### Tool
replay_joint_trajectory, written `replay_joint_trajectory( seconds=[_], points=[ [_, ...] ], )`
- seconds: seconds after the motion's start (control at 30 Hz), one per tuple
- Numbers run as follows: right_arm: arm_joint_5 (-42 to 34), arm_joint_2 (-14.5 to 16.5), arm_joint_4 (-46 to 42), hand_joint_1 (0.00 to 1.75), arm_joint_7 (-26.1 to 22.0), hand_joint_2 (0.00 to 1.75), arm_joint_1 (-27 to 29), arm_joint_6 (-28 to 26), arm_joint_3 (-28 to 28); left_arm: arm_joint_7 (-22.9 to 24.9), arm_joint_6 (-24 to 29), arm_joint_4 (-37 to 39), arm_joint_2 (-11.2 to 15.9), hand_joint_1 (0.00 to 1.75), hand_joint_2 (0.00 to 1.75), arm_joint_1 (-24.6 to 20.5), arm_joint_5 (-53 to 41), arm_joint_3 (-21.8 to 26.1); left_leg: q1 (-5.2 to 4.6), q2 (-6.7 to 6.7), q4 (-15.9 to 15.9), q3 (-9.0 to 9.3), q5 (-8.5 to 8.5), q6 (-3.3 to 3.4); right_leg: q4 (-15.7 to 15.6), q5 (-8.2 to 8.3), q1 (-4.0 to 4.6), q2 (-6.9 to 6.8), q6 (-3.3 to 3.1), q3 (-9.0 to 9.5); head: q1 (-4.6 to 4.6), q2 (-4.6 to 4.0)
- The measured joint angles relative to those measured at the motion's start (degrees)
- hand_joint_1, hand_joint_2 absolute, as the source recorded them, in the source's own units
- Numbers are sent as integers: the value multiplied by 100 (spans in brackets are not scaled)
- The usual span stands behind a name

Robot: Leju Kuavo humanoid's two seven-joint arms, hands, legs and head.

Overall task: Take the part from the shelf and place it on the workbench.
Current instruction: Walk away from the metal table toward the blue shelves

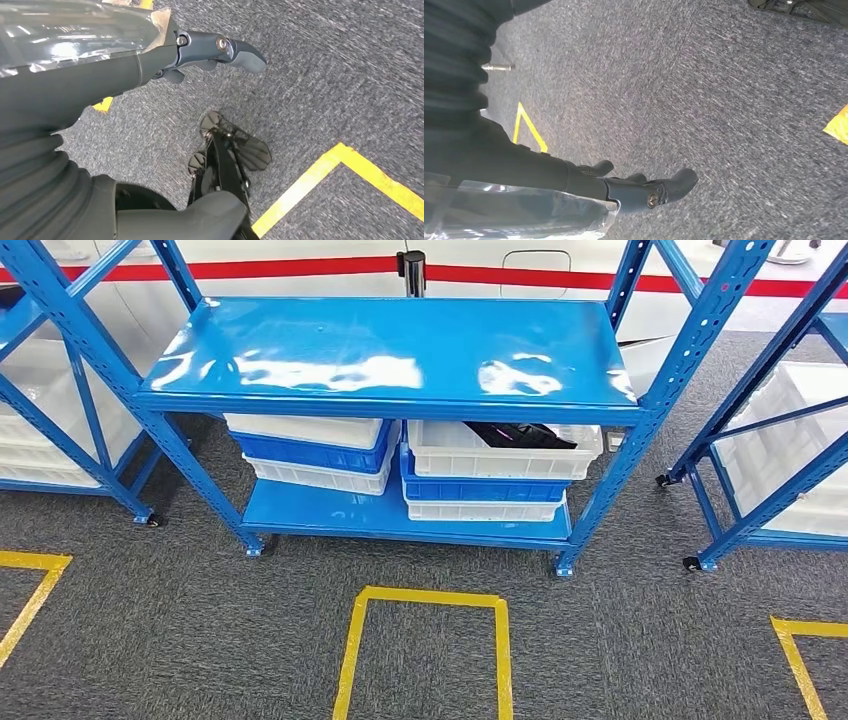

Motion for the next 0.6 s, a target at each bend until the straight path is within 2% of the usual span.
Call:
replay_joint_trajectory(
  seconds=[0.03, 0.07, 0.13, 0.2, 0.27, 0.33, 0.37, 0.4, 0.47, 0.5, 0.53, 0.57, 0.6],
  points=[
    [-15, -1, 0, 0, -17, 175, 8, -2, -21, 3, 1, 0, 0, 0, 175, 6, -12, -9, 3, 5, 142, -81, 4, 0, 1, -1, 6, -3, -3, 0, 0, 0],
    [-25, -2, 0, 0, -30, 175, 14, -3, -38, 5, 1, 0, 0, 0, 175, 11, -19, -16, 4, 9, 46, -46, 122, 14, 1, -1, 10, -3, -2, 5, -1, 0],
    [-31, 5, 0, 0, -42, 175, 19, -5, -58, 9, 1, 0, 2, 0, 175, 8, -22, -24, -6, 20, -734, 324, 539, 81, -2, -2, 17, 1, 0, 23, -1, 0],
    [-32, 18, 0, 0, -45, 175, 17, -7, -67, 10, 1, 0, 7, 0, 175, -9, -25, -35, -39, 40, -1397, 638, 770, 151, -2, -11, 48, 3, 22, 25, 3, 0],
    [-32, 29, 0, 0, -46, 175, 18, -9, -71, 11, 1, 0, 11, 0, 175, -11, -26, -52, -77, 44, -1526, 682, 773, 193, -14, -13, 65, -3, 73, 20, 4, 0],
    [-33, 34, 0, 0, -49, 175, 18, -13, -74, 13, 13, 0, 12, 0, 175, -3, -40, -70, -73, 36, -1596, 712, 824, 257, -2, -25, 68, -9, 130, 12, 7, 0],
    [-37, 34, 0, 0, -54, 175, 18, -15, -79, 13, 22, 0, 11, 0, 175, -2, -65, -85, -62, 36, -1642, 733, 858, 293, 97, -87, 72, -5, 139, -33, 13, 0],
    [-44, 30, 0, 0, -61, 175, 18, -17, -87, 14, 34, -1, 11, 0, 175, -3, -95, -103, -49, 37, -1685, 754, 890, 320, 314, -205, 79, 1, 127, -134, 22, 0],
    [-69, 23, 0, 0, -89, 175, 23, -17, -119, 15, 46, -1, 10, 0, 175, -4, -150, -134, -49, 37, -1702, 755, 905, 343, 1071, -550, 74, 15, 85, -496, 36, 0],
    [-83, 22, 0, 0, -105, 175, 28, -17, -137, 15, 49, -1, 11, 0, 175, -2, -164, -142, -55, 32, -1699, 752, 903, 344, 1434, -677, 71, 17, 88, -677, 40, 0],
    [-93, 21, 0, 0, -124, 175, 35, -17, -154, 16, 49, 0, 11, 0, 175, 0, -175, -148, -59, 25, -1696, 751, 901, 344, 1638, -724, 68, 17, 114, -785, 40, 0],
    [-98, 20, 0, 0, -139, 175, 41, -17, -165, 16, 49, 0, 10, 0, 175, 1, -182, -152, -59, 14, -1692, 753, 898, 339, 1597, -665, 64, 17, 161, -773, 42, 0],
    [-102, 18, 0, 0, -151, 175, 45, -17, -173, 16, 49, 0, 9, 0, 175, 2, -186, -156, -57, 1, -1685, 760, 891, 329, 1311, -520, 57, 17, 216, -639, 43, 0]
  ],
)
